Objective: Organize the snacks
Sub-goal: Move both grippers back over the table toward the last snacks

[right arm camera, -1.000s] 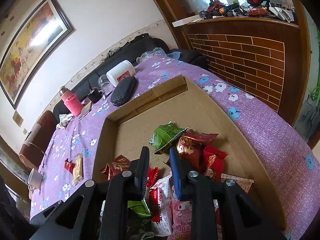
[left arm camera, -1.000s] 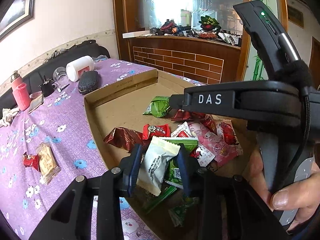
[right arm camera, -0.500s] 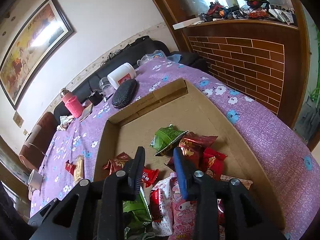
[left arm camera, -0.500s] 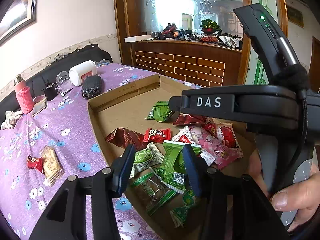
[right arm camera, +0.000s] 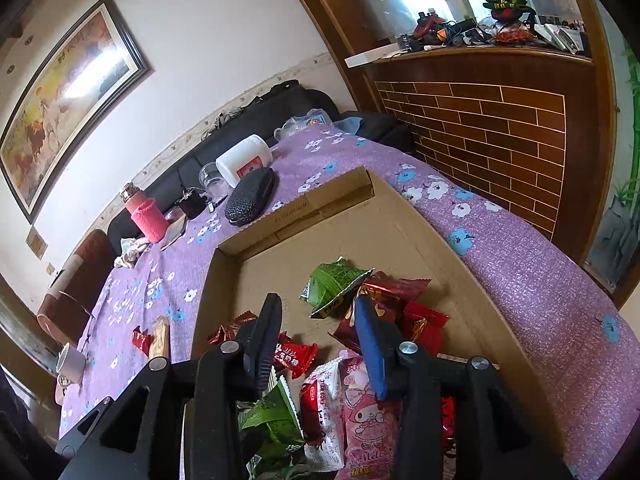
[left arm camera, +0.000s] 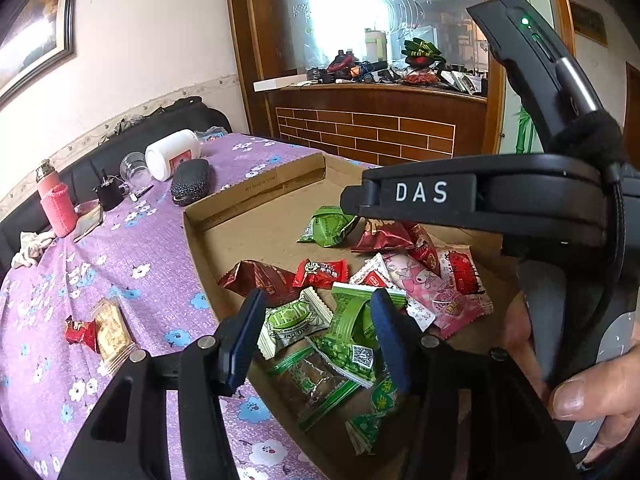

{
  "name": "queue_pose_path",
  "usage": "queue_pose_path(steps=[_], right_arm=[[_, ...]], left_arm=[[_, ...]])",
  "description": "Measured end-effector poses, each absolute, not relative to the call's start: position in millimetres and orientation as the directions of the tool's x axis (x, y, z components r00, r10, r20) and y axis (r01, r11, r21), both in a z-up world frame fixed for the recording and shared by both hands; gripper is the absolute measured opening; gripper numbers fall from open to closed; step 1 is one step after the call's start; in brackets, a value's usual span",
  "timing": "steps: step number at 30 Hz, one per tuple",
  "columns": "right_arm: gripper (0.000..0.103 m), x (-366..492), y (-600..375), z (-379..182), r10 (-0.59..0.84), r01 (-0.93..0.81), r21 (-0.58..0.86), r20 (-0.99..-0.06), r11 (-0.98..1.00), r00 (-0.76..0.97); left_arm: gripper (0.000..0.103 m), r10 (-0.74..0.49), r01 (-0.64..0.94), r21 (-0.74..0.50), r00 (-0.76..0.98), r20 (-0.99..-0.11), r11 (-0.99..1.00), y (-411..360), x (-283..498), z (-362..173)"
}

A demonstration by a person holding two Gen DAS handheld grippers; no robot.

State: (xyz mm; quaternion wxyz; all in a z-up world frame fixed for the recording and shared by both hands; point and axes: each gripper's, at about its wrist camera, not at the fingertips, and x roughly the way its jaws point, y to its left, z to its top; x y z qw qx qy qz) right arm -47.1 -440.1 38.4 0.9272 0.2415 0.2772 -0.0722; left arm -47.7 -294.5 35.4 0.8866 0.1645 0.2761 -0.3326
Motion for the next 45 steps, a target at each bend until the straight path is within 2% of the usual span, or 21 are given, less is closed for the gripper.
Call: queue_pose_path(steps=[15,19,31,36,40,45], right_arm=[[0.045,-44.9,-437.6,37.7,-0.014,0.273,0.387,-0.555,0.881,0.832],[0.058,-47.5,-440.1,38.5,-0.025,0.28,0.392,-0.543,0.876,0.839],[0.059,-56.2,-442.6,45.5,-0.053,0.286,0.398,-0.504,0.872,0.862],[0.059,-55.8,-441.1,45.9,-0.068,0.301,0.384,-0.514,0.873,0.855],[0.059,-56.3,-428.1,53.3,-0.044,0.282,0.378,-0.529,0.882,0.848],[0.059,-43.7,-383.4,72.2,0.034,0.195,0.333,-0.574,0.923,0.818]], left_arm=[[0.064,-0.497,0.681,0.125,0.636,-0.59,0.722,-298.3,-50.8,41.4],[0.068,-0.509,0.69,0.109,0.621,-0.596,0.715,-296.9,-54.4,49.9],[0.07,-0.496,0.633,0.01,0.615,-0.613,0.774,-244.8,-37.6,82.5],[0.071,-0.436,0.553,-0.011,0.645,-0.628,0.833,-203.6,-18.0,85.4],[0.071,-0.339,0.456,0.01,0.674,-0.656,0.89,-159.1,4.6,79.4],[0.071,-0.133,0.222,0.034,0.692,-0.709,0.974,-86.8,49.6,64.2]])
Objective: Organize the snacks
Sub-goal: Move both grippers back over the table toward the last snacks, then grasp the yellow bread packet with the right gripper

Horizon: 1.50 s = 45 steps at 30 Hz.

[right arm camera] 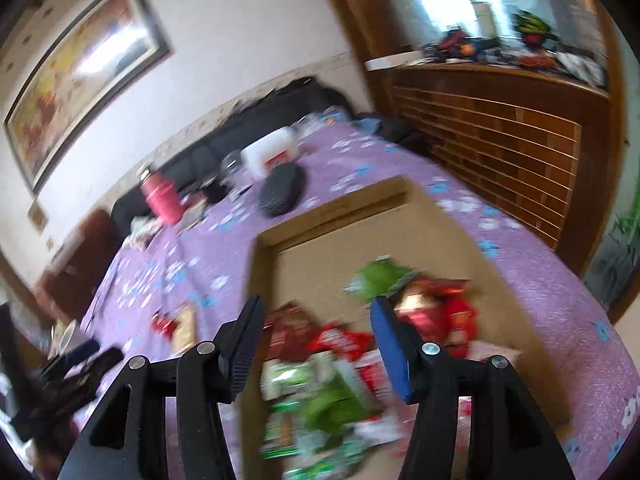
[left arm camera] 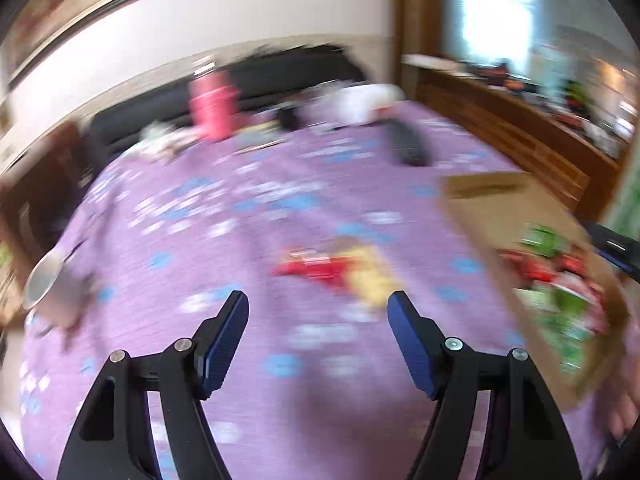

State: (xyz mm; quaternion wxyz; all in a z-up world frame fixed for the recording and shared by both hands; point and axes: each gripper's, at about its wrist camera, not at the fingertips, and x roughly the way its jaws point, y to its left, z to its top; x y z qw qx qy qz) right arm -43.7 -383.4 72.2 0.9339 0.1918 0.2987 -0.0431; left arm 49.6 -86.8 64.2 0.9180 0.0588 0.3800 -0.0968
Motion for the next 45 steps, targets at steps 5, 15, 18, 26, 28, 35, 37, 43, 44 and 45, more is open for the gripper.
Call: queue_pose_path(steps=[5,15,18,26,28,35,37,43,44,45], right_arm=[[0.059,-8.3,-308.9,82.9,0.217,-0.005,0.322,-0.628,0.947,0.747],[0.059,112.3,-207.7,47.5,0.365,-0.12,0.364,-0.742,0.924,0.562],[0.059,142.8,-200.4,27.8,0.37,-0.101,0.376,-0.763,0.921,0.529],[0.06,149.7,-182.1,10.4,0.478,-0.157,0.459,-0.758,0.874,0.444],[0.061,139.5,-177.5,10.3,0.617,-0.204,0.587,-0.693,0.783,0.374],[0.06,119.0,-209.2,43.1,0.301,-0.107,0.298,-0.748,0.949,0.592],[0.06,116.4,-215.1,41.1,0.235,-0.079,0.237,-0.76,0.968,0.606],[0.06,117.8,-212.8,19.4,0.179,-0.097,0.151,-0.806,0.984,0.564],[0.06,118.2,-208.6,15.4,0.162,-0.1,0.128,-0.814,0.987,0.558],[0.059,117.2,-207.8,12.6,0.138,-0.101,0.098,-0.816,0.99,0.561]], left_arm=[[0.071,-0.062,0.041,-0.046,0.656,-0.752,0.998,-17.3,84.5,44.8],[0.071,-0.027,-0.123,-0.13,0.618,-0.786,0.984,36.0,95.3,37.3],[0.071,-0.024,-0.135,-0.135,0.613,-0.79,0.982,39.0,95.1,35.9],[0.071,-0.008,-0.154,-0.132,0.623,-0.782,0.979,44.3,97.7,38.8],[0.071,-0.01,-0.161,-0.141,0.625,-0.781,0.977,46.8,97.7,39.0],[0.071,-0.02,-0.148,-0.14,0.614,-0.789,0.979,43.1,99.2,36.2],[0.071,-0.019,-0.144,-0.137,0.618,-0.786,0.98,41.7,99.2,36.7],[0.071,-0.037,-0.132,-0.152,0.627,-0.778,0.979,42.0,98.7,38.3],[0.071,-0.04,-0.129,-0.154,0.627,-0.778,0.98,42.0,98.9,38.2],[0.071,-0.043,-0.125,-0.156,0.627,-0.778,0.98,41.6,99.0,38.5]])
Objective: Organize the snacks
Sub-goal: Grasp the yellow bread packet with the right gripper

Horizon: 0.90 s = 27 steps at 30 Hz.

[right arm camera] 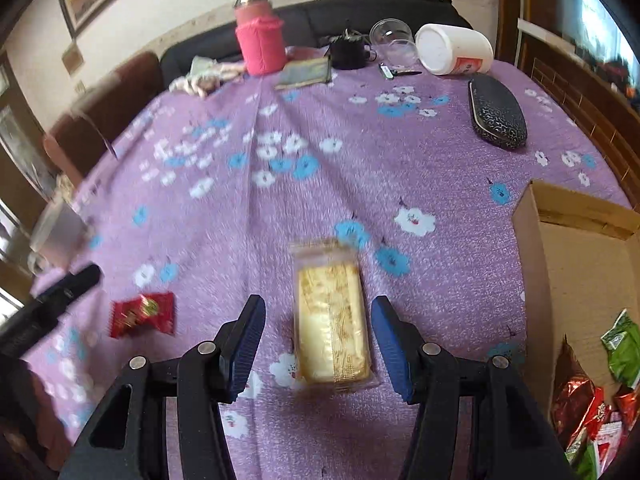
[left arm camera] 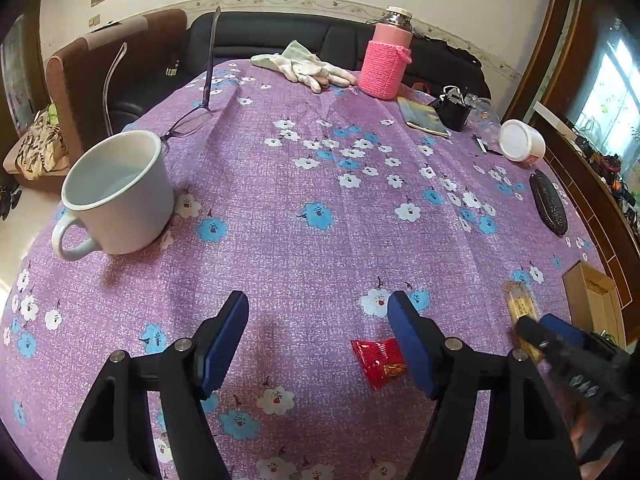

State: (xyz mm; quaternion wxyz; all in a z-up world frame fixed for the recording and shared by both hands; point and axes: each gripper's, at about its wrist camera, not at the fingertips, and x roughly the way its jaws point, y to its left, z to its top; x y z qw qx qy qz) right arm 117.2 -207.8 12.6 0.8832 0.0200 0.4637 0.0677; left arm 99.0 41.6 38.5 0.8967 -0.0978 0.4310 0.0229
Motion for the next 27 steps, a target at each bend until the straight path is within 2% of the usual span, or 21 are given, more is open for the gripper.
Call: queue_pose_path(steps=[2,3,5,7,10,13,17,20,25,26,27], right_arm=[[0.055,115.5,-201.3,5.0,0.077,-0.097,0.027,-0.819,0.995,0.568],[0.044,112.7,-199.0,3.2,0.05,-0.095,-0.008,-0.809,0.995,0.586],[0.035,109.4,-193.9,0.9,0.029,-0.105,-0.041,-0.804,0.994,0.594],[0.036,107.6,-198.4,2.2,0.044,-0.093,-0.014,-0.802,0.996,0.596],[0.036,105.8,-205.7,6.6,0.07,-0.079,0.027,-0.79,0.996,0.609],[0.036,107.7,-215.0,7.5,0.114,-0.063,0.095,-0.791,0.993,0.601],[0.036,107.4,-217.3,8.9,0.141,-0.06,0.131,-0.788,0.99,0.599],[0.036,105.2,-218.2,11.4,0.153,-0.063,0.144,-0.782,0.987,0.604],[0.036,104.7,-219.2,11.7,0.164,-0.059,0.161,-0.783,0.985,0.6],[0.036,104.5,-219.0,11.8,0.165,-0.06,0.161,-0.783,0.985,0.6],[0.036,104.3,-218.5,12.1,0.168,-0.063,0.162,-0.782,0.985,0.6]], left_arm=[[0.071,-0.056,-0.11,-0.16,0.629,-0.775,0.981,40.5,99.0,39.5],[0.071,-0.064,-0.099,-0.161,0.63,-0.774,0.982,39.5,98.8,40.2],[0.071,-0.088,-0.05,-0.154,0.629,-0.772,0.987,34.3,99.4,42.8],[0.071,-0.121,0.006,-0.151,0.627,-0.769,0.988,29.1,99.4,45.6],[0.071,-0.229,0.2,-0.136,0.574,-0.786,0.97,11.1,96.9,44.5],[0.071,-0.199,0.278,-0.034,0.59,-0.782,0.96,-7.0,90.7,42.1],[0.071,-0.244,0.394,0.001,0.569,-0.785,0.919,-20.7,82.2,37.8],[0.071,-0.21,0.409,0.071,0.602,-0.77,0.91,-25.7,77.1,35.0],[0.071,-0.178,0.408,0.101,0.591,-0.787,0.907,-30.1,84.1,22.4],[0.064,-0.171,0.406,0.109,0.592,-0.788,0.907,-30.9,84.8,20.8],[0.048,-0.159,0.402,0.119,0.591,-0.791,0.908,-31.4,85.9,19.0]])
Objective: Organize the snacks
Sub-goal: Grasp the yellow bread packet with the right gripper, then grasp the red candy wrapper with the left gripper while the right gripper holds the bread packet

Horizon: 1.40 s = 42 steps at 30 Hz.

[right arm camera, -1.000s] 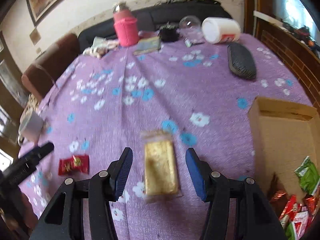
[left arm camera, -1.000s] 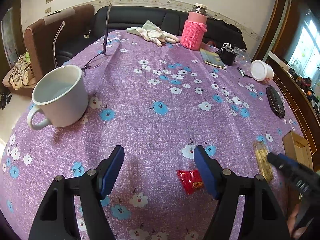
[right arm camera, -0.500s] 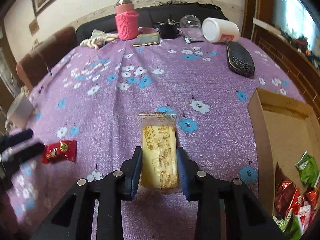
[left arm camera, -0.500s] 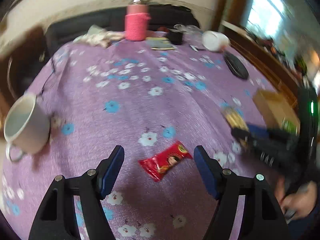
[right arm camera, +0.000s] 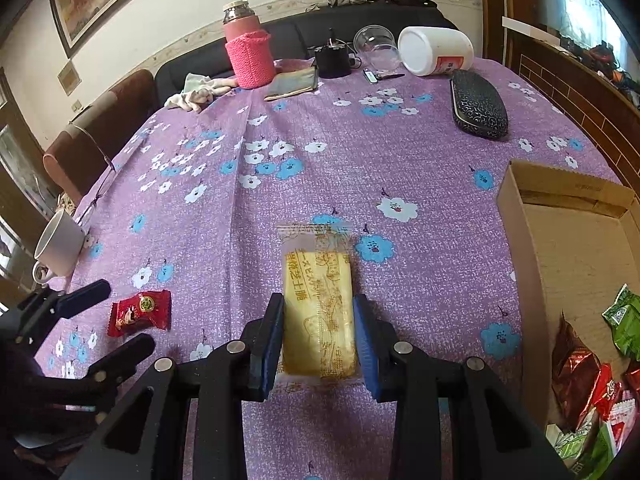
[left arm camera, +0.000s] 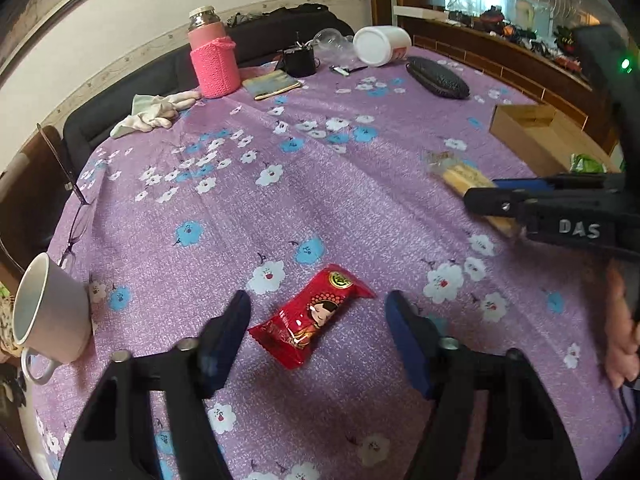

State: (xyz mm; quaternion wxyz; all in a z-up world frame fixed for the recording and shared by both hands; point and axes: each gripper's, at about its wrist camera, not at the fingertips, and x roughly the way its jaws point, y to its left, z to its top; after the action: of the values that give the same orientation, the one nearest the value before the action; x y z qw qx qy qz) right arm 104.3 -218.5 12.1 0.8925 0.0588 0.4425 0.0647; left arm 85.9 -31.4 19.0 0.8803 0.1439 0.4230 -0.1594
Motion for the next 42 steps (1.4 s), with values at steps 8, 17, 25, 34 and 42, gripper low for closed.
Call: queue_pose_path(steps=[8,17,25,34,42], right_arm=[[0.036,101.5,-214.9,15.9,0.161,-0.075,0.146,-0.776,0.986,0.61],[0.036,102.4,-212.1,12.9,0.17,-0.087,0.148,-0.782,0.985,0.599],[0.036,100.6,-213.9,17.0,0.191,-0.082,0.18,-0.767,0.98,0.613],[0.036,96.1,-208.2,22.4,0.194,-0.102,0.168,-0.75,0.98,0.632],[0.036,91.0,-203.5,26.8,0.213,-0.125,0.174,-0.741,0.977,0.637]], left_arm=[[0.021,-0.122,0.364,0.126,0.586,-0.801,0.923,-28.7,91.8,11.3],[0.019,-0.088,0.324,0.15,0.615,-0.784,0.934,-38.2,92.3,10.7],[0.019,-0.185,0.316,0.028,0.623,-0.76,0.948,-46.4,86.9,23.9],[0.019,-0.185,0.285,-0.003,0.614,-0.768,0.959,-45.5,89.2,22.6],[0.019,-0.19,0.276,-0.013,0.624,-0.758,0.961,-43.9,87.9,26.6]])
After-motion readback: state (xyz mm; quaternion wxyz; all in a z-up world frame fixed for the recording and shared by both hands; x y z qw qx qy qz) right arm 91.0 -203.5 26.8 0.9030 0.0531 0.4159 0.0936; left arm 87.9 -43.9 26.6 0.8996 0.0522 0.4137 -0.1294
